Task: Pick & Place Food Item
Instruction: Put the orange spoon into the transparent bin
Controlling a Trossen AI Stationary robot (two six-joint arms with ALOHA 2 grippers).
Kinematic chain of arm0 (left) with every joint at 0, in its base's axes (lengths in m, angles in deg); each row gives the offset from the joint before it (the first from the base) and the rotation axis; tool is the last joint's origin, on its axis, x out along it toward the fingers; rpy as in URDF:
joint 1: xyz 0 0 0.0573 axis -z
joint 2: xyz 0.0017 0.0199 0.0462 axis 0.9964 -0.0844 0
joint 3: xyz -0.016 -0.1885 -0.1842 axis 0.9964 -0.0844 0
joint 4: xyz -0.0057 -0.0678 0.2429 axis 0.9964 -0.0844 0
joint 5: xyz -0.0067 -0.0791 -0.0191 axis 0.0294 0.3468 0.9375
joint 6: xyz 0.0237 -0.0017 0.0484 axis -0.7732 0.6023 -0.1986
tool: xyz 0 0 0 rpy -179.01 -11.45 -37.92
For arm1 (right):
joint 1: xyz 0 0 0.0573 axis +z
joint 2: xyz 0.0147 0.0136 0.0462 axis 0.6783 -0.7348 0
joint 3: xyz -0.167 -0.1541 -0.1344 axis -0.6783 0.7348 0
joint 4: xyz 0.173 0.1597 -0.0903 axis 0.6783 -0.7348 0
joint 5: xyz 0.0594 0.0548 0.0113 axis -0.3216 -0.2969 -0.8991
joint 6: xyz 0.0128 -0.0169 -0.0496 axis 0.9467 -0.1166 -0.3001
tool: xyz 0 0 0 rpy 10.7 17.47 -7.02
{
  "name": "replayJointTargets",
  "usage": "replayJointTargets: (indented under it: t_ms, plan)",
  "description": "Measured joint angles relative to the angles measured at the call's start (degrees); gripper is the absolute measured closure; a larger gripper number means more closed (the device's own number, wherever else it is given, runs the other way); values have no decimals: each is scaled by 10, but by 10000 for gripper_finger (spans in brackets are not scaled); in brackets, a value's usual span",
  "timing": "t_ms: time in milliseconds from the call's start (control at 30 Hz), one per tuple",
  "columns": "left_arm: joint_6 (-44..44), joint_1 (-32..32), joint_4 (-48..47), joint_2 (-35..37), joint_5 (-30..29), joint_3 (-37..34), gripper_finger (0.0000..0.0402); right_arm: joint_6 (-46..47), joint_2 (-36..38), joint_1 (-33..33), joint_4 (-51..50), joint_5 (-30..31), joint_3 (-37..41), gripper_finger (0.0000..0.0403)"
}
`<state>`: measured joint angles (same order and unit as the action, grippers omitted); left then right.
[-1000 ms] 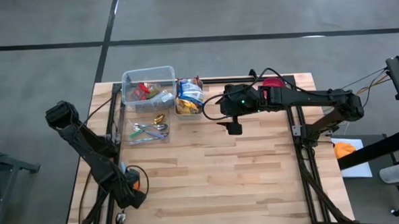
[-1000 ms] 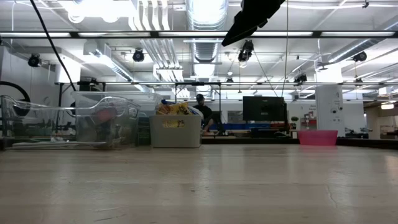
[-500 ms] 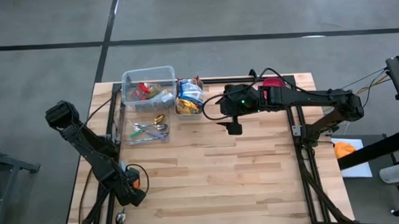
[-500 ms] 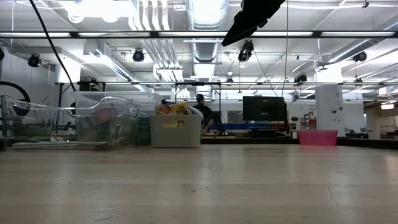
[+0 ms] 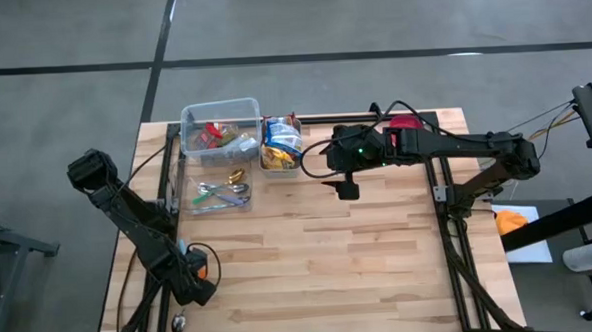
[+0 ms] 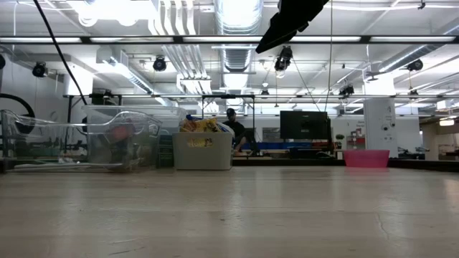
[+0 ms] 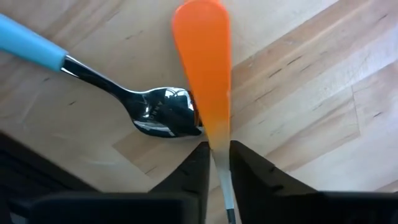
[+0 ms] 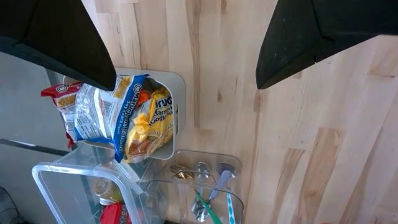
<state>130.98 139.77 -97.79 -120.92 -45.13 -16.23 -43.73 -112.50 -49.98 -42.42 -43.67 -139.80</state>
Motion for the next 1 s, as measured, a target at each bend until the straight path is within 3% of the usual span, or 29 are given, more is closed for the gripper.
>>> replayJointTargets:
  t_ms: [200, 733, 1000]
  plan:
    - [7, 0, 0, 0, 0, 0, 372, 0, 0, 0, 0, 0, 0, 18]
    - [16, -23, 5, 11, -1, 26, 375, 0, 0, 0, 0, 0, 0, 18]
    - [-2, -46, -63, 16, -10, 82, 375, 0, 0, 0, 0, 0, 0, 18]
